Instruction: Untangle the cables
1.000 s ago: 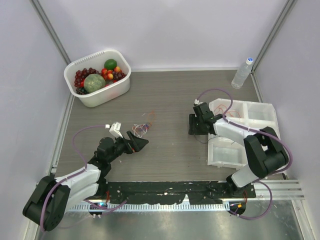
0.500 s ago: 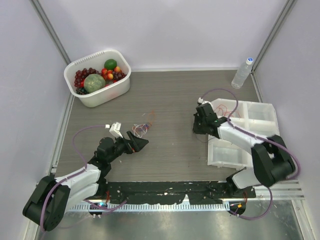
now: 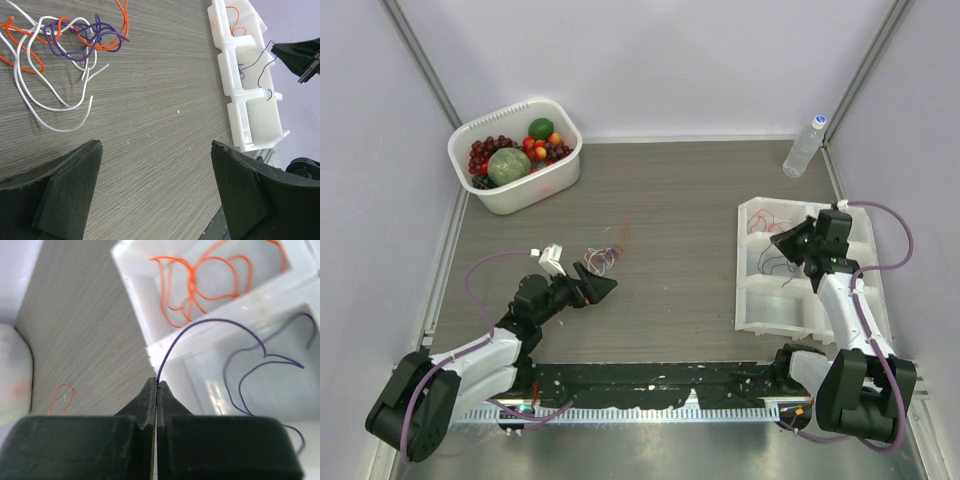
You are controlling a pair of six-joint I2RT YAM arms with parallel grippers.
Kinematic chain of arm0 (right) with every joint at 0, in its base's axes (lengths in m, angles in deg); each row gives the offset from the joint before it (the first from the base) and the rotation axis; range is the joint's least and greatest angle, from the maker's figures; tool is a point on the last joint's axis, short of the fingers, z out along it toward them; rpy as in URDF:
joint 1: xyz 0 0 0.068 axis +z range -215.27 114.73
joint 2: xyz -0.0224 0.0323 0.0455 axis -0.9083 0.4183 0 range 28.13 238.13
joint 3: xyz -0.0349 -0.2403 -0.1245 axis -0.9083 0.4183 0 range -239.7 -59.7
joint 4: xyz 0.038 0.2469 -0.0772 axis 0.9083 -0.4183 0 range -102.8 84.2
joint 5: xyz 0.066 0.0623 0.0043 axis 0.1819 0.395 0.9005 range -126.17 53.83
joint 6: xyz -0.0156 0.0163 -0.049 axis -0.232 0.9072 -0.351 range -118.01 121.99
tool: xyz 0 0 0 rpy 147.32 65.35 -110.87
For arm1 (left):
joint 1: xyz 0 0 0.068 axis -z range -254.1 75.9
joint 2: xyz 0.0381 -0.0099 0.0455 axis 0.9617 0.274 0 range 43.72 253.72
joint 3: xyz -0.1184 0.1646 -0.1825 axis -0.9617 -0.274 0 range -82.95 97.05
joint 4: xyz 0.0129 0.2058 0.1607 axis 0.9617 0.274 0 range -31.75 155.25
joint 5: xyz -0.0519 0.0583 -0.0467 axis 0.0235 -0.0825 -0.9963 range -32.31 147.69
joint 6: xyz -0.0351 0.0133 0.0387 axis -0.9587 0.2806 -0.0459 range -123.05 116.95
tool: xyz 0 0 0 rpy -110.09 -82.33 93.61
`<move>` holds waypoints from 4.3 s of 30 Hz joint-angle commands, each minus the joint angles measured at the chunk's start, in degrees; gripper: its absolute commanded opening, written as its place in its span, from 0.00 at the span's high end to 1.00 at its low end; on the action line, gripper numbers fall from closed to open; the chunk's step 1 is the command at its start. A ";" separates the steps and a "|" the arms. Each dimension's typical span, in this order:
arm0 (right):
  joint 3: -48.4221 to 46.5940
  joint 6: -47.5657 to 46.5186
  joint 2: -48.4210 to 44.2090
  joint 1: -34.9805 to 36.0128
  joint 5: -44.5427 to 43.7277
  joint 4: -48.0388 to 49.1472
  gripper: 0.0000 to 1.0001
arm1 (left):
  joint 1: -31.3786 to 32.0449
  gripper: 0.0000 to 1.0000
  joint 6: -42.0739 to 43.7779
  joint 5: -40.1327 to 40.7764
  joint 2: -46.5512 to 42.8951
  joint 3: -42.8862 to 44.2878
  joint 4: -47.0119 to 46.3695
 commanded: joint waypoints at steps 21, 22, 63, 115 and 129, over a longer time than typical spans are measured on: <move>-3.46 -13.20 1.99 -3.34 -7.24 -12.84 0.86 | 0.15 0.07 0.34 -0.84 0.96 0.40 -3.21; -3.89 -13.37 -0.20 -3.34 -7.25 -13.11 0.79 | 0.15 0.07 0.34 -1.01 0.96 0.57 -3.13; -4.87 1.99 8.83 3.10 -22.28 -13.90 0.99 | 0.15 0.07 0.34 -1.19 0.96 0.75 -2.60; 5.50 2.27 -1.63 48.69 -5.57 16.43 0.38 | -2.93 0.25 16.24 8.84 15.80 37.66 40.22; 1.99 -4.15 -12.69 48.61 -14.89 -1.24 0.36 | -2.75 0.62 15.99 0.31 48.68 61.30 35.98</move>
